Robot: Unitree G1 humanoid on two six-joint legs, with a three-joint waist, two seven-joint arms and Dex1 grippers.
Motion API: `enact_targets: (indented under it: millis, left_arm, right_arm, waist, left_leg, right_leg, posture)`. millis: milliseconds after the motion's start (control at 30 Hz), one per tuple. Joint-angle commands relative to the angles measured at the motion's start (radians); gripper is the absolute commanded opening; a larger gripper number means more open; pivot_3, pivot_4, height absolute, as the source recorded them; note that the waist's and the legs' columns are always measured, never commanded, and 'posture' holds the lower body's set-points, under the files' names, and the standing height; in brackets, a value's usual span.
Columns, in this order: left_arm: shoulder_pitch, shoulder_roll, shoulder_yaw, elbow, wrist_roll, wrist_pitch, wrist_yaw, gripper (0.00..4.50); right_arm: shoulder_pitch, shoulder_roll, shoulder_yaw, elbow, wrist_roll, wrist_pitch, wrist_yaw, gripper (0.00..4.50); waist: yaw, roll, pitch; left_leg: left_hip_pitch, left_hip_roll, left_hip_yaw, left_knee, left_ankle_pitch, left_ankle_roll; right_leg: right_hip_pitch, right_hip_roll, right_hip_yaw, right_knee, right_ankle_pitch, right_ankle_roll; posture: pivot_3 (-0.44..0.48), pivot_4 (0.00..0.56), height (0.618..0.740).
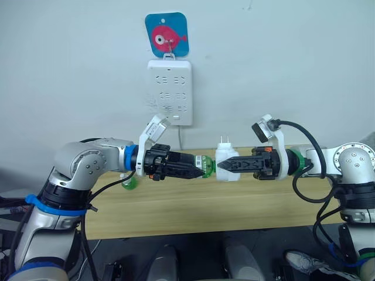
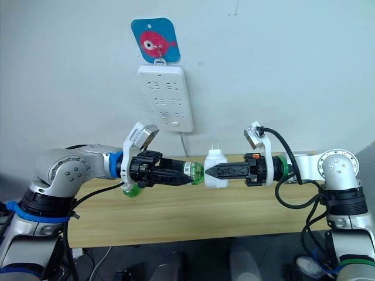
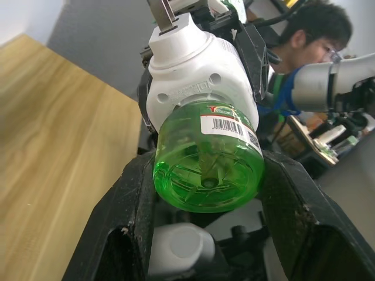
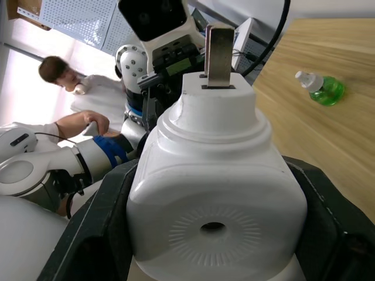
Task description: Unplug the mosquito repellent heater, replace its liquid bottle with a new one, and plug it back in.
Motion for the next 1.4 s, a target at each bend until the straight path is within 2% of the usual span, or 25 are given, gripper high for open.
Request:
enact_targets:
  millis: [33,167,333,400,533,600,733,833,1100,1200,1367,1400]
  left_arm:
    - [0.03,0.021,0.03,-0.039,0.088,-0.102,-0.004,3.24]
    - [0.085,0.029,0.032,-0.065,0.148,-0.193,-0.034,4.48]
    - [0.188,0.093,0.005,-0.1,0.24,-0.321,-0.139,4.5]
    - [0.233,0.059,0.007,-0.096,0.343,-0.495,-0.12,4.5]
    - [0.268,-0.069,0.018,-0.049,0.532,-0.927,-0.094,4.5]
    - [0.278,-0.118,0.025,-0.02,0.576,-1.1,-0.113,4.5]
    - [0.296,-0.167,0.014,0.03,0.616,-1.302,-0.136,4.5]
    - [0.275,-0.204,0.017,0.064,0.636,-1.408,-0.116,4.5]
    - [0.234,-0.243,-0.01,0.129,0.654,-1.565,-0.118,4.5]
    - [0.226,-0.248,-0.02,0.129,0.643,-1.595,-0.124,3.92]
    - [0.229,-0.239,-0.031,0.118,0.633,-1.617,-0.126,2.3]
    - [0.23,-0.237,-0.033,0.115,0.633,-1.617,-0.125,2.25]
  right_arm:
    - [0.007,-0.015,-0.025,-0.023,0.022,0.01,0.024,3.04]
    - [0.005,-0.018,-0.026,-0.017,0.023,0.011,0.027,3.04]
    - [0.003,-0.018,-0.026,-0.01,0.015,0.01,0.032,3.04]
    - [0.002,-0.017,-0.026,-0.009,0.013,0.01,0.033,3.04]
    - [0.0,-0.015,-0.025,-0.005,0.012,0.008,0.033,3.04]
    - [-0.003,-0.013,-0.024,-0.003,0.012,0.009,0.032,3.04]
    - [-0.008,-0.01,-0.021,0.0,0.013,0.009,0.031,3.04]
    - [-0.011,-0.007,-0.02,0.0,0.016,0.01,0.028,3.04]
    - [-0.008,-0.006,-0.021,-0.006,0.027,0.012,0.019,3.04]
    - [-0.008,-0.008,-0.02,-0.006,0.032,0.013,0.016,3.04]
    - [-0.01,-0.009,-0.02,-0.005,0.035,0.013,0.011,3.04]
    - [-0.01,-0.008,-0.02,-0.005,0.037,0.013,0.01,3.04]
  waist:
    - [0.002,0.0,0.0]
    - [0.005,0.0,0.0]
    - [0.007,0.0,0.0]
    - [0.009,0.0,0.0]
    - [0.02,0.0,0.001]
    - [0.031,0.0,0.001]
    - [0.032,0.0,0.001]
    - [0.036,0.0,0.001]
    - [0.034,0.0,0.001]
    - [0.034,0.0,0.001]
    - [0.034,0.0,0.001]
    - [0.034,0.0,0.001]
  left_leg:
    - [0.0,0.0,0.0,0.0,0.0,0.0]
    - [0.0,0.0,0.001,-0.001,0.0,0.0]
    - [0.0,0.0,0.001,-0.001,0.0,0.0]
    - [0.0,0.0,0.001,-0.001,0.0,0.0]
    - [-0.001,0.0,0.001,0.0,0.0,0.0]
    - [-0.001,-0.001,0.001,0.0,0.0,0.0]
    - [0.0,-0.001,0.002,0.0,0.0,0.0]
    - [-0.001,-0.001,0.001,0.0,0.0,0.0]
    - [0.0,-0.001,0.001,0.0,0.0,0.0]
    - [0.0,-0.001,0.001,0.0,0.0,0.0]
    - [0.0,-0.001,0.001,0.0,0.0,0.0]
    - [0.0,-0.001,0.001,0.0,0.0,0.0]
  right_leg:
    - [0.0,0.0,0.0,0.0,0.0,0.0]
    - [0.0,0.0,0.001,0.0,0.0,0.0]
    - [0.0,0.0,0.001,0.0,0.0,0.0]
    - [0.0,0.0,0.001,0.0,0.0,0.0]
    - [0.0,-0.001,0.001,-0.001,0.0,0.0]
    - [0.0,-0.001,0.001,-0.001,0.0,-0.001]
    - [0.0,-0.001,0.002,-0.001,0.001,-0.001]
    - [0.0,-0.001,0.001,-0.001,0.001,-0.001]
    - [0.0,-0.001,0.001,-0.001,0.001,0.0]
    - [0.0,-0.001,0.001,-0.001,0.001,0.0]
    - [0.0,-0.001,0.001,0.0,0.001,0.0]
    - [0.0,-0.001,0.001,0.0,0.001,0.0]
  posture:
    - [-0.054,0.192,0.734]
    - [-0.051,0.193,0.734]
    - [-0.049,0.194,0.734]
    - [-0.049,0.195,0.734]
    - [-0.045,0.195,0.734]
    - [-0.045,0.195,0.734]
    - [-0.042,0.195,0.734]
    - [-0.043,0.196,0.734]
    - [-0.045,0.201,0.734]
    - [-0.047,0.201,0.734]
    - [-0.045,0.2,0.734]
    - [-0.045,0.2,0.734]
